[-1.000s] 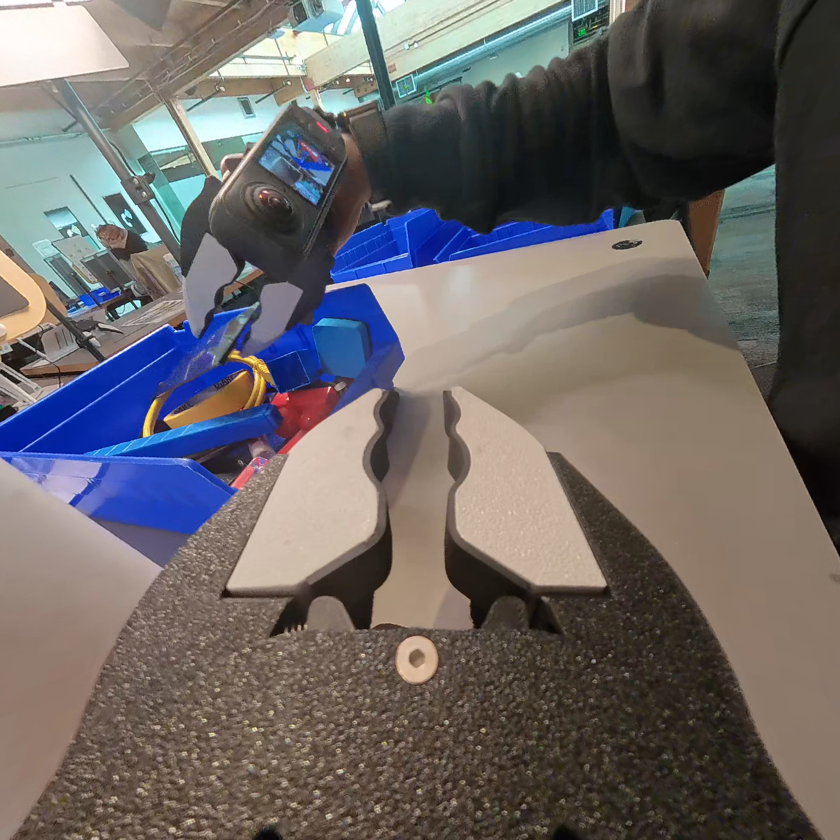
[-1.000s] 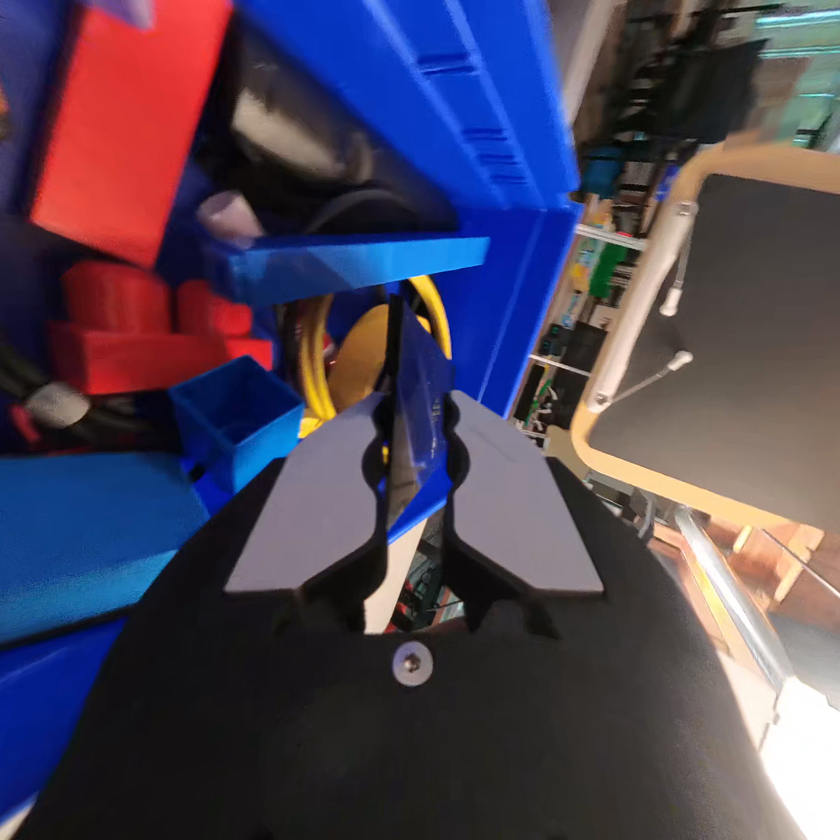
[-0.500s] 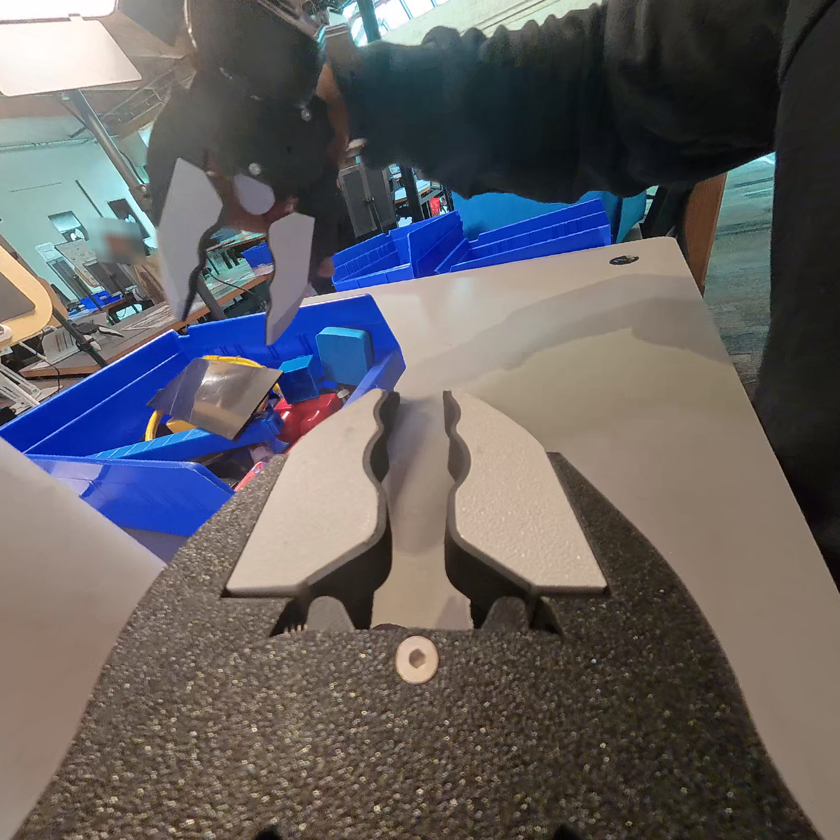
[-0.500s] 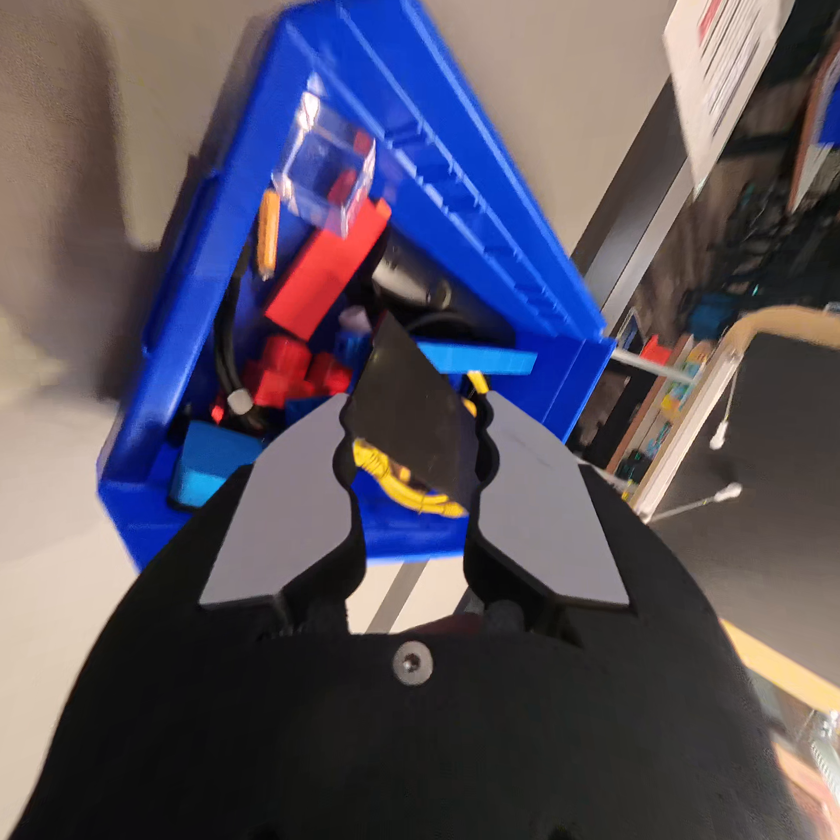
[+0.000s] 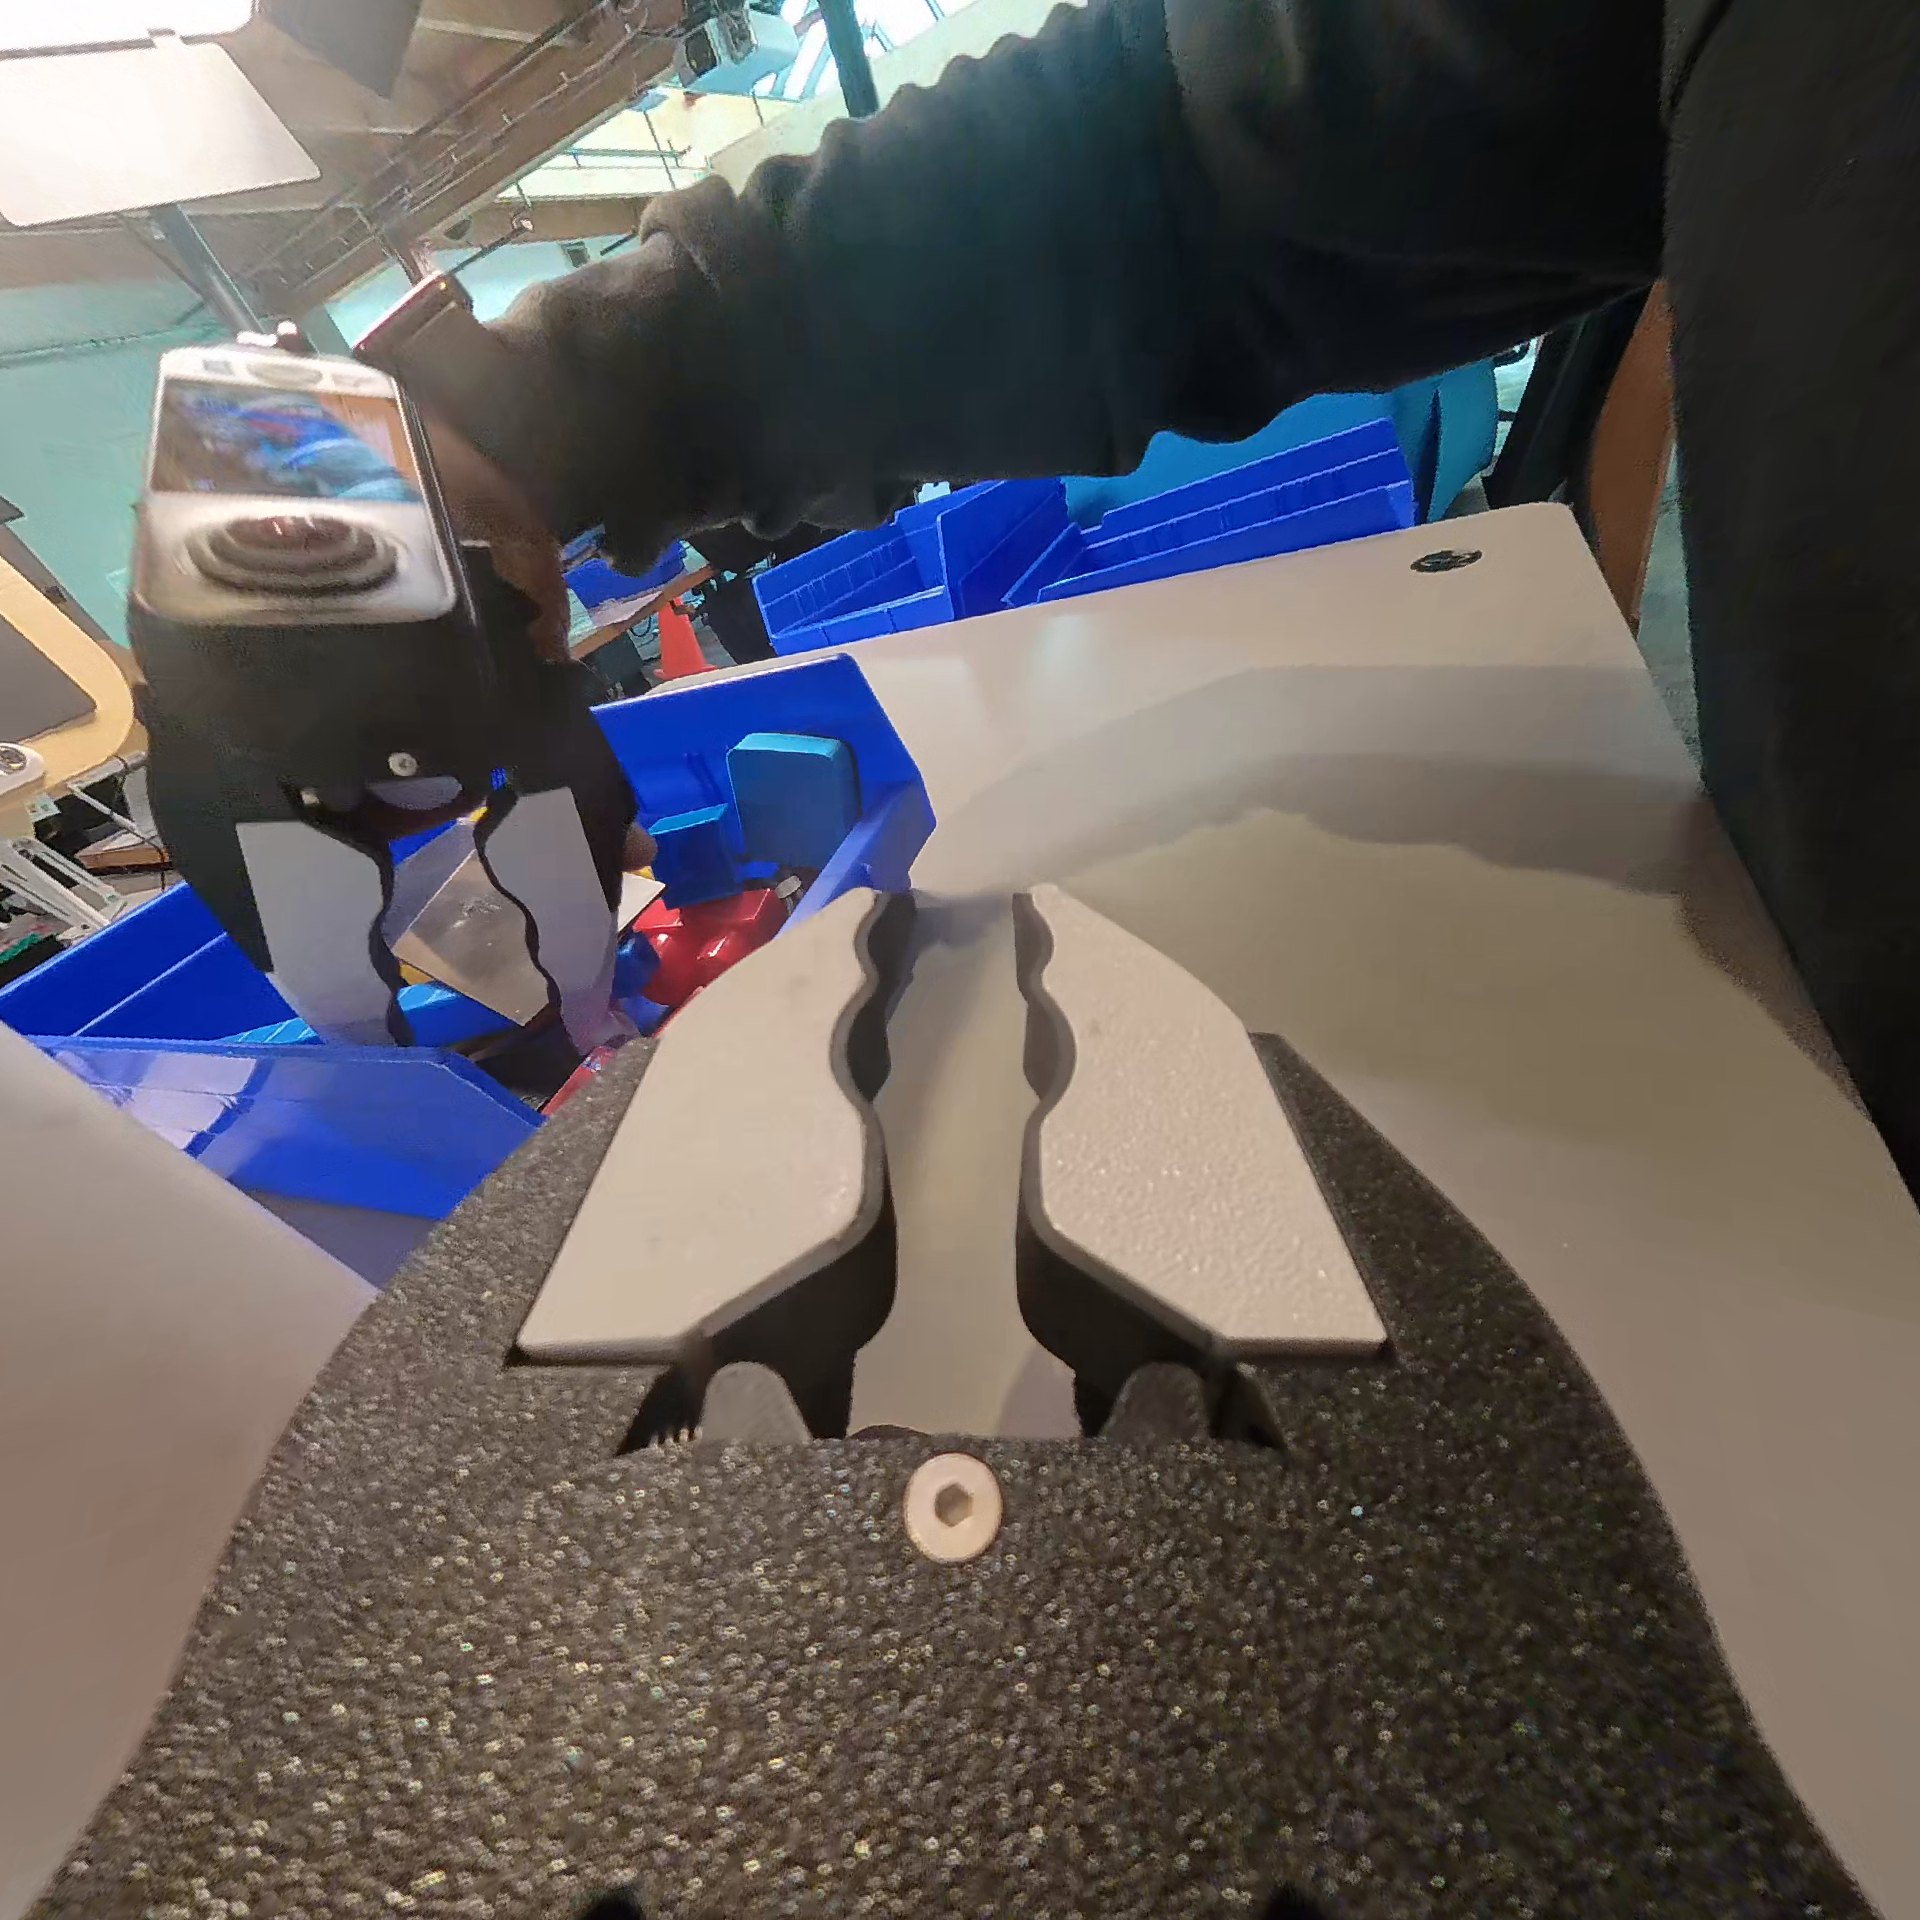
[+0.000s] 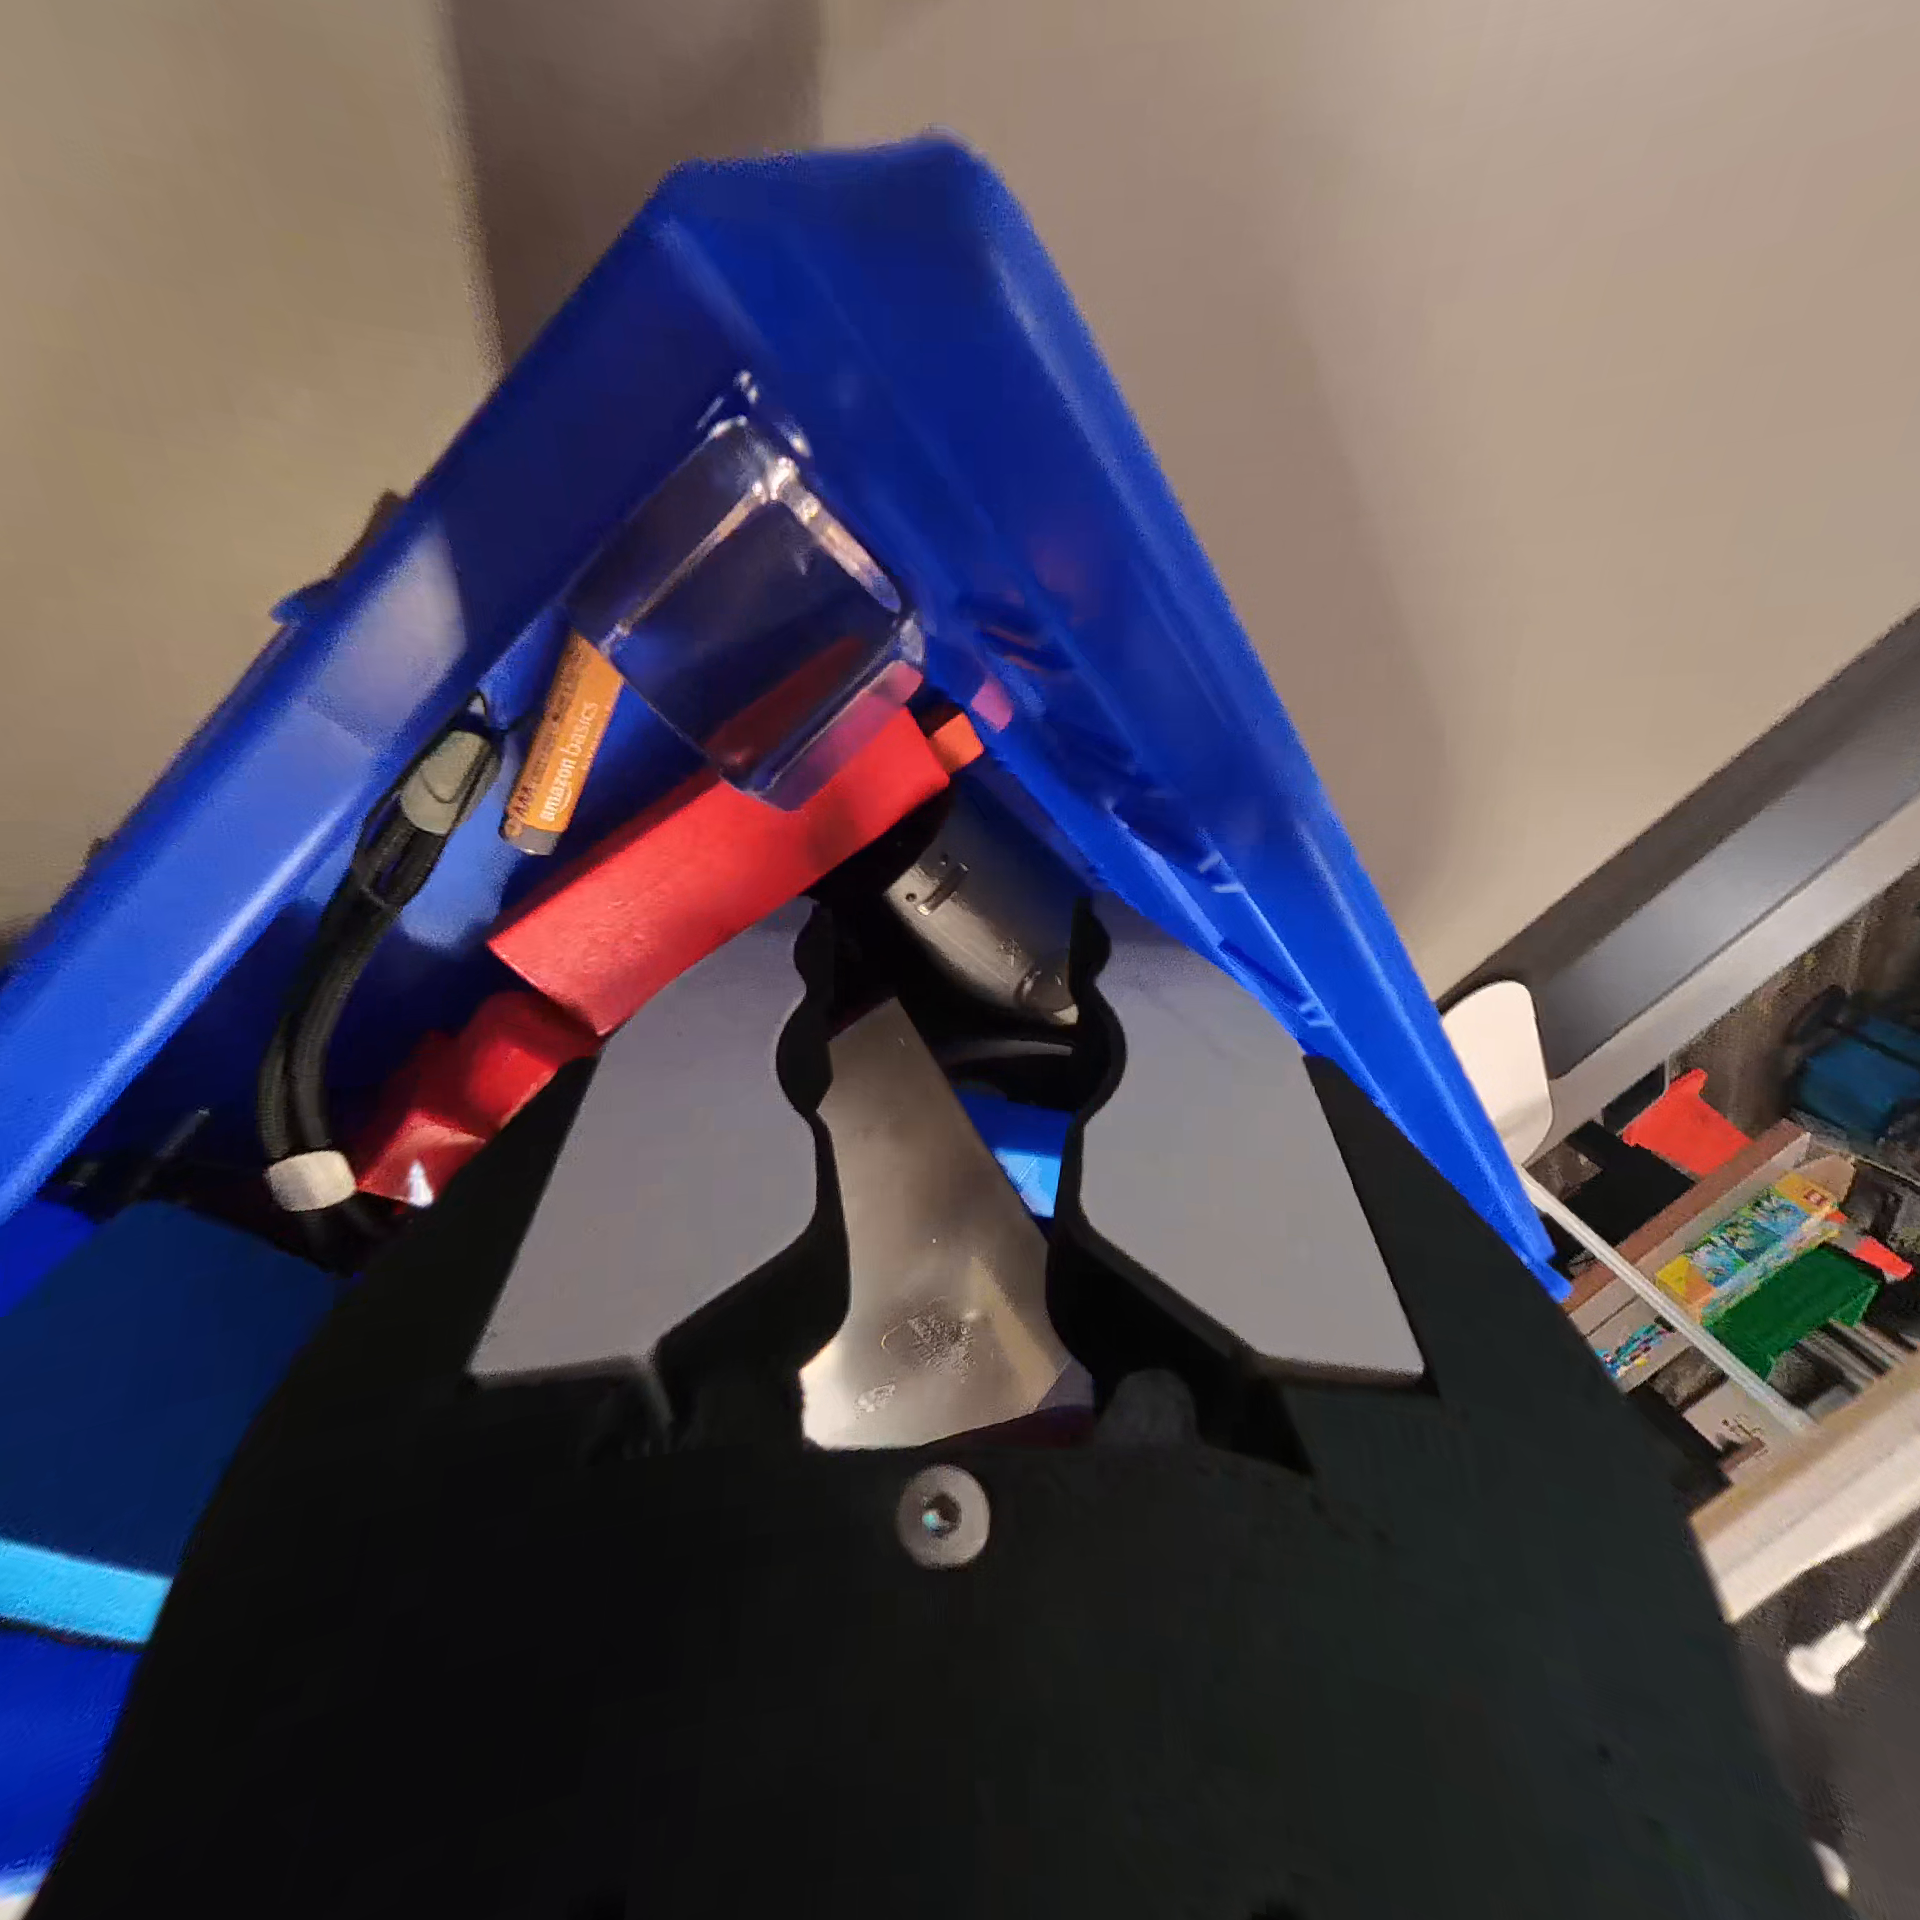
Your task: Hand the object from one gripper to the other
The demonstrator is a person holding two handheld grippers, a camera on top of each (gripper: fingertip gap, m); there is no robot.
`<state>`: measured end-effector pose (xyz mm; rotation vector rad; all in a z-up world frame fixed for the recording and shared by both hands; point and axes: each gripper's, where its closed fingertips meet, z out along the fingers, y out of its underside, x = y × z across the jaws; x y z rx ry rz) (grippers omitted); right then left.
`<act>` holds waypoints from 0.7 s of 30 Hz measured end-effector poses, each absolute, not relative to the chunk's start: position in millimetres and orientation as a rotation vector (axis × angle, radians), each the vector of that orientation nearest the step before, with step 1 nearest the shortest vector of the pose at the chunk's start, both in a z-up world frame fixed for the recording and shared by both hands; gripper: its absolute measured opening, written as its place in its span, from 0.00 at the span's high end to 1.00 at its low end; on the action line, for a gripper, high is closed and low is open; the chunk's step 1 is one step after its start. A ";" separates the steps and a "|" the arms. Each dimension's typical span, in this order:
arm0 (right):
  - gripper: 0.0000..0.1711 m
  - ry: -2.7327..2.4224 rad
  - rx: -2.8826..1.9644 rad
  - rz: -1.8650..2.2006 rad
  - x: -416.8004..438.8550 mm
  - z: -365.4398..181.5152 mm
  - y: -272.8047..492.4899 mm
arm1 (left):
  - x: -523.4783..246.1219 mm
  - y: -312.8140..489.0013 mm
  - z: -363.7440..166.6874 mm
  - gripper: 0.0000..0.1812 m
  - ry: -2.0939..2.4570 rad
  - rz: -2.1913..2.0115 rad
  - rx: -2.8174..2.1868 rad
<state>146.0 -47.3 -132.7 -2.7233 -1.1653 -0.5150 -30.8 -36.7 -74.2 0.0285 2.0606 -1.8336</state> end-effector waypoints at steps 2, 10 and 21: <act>0.75 -1.219 -2.751 -0.506 149.8 -141.1 -52.0 | -30.3 -36.8 -74.2 0.88 2.066 -1.838 0.023; 0.73 -1.442 -2.752 -0.466 155.1 -164.1 -55.2 | -29.3 -36.8 -74.4 0.88 2.079 -1.862 0.001; 0.64 -1.548 -2.776 -0.397 161.6 -172.2 -51.3 | -30.6 -38.6 -74.3 0.88 2.090 -1.892 -0.003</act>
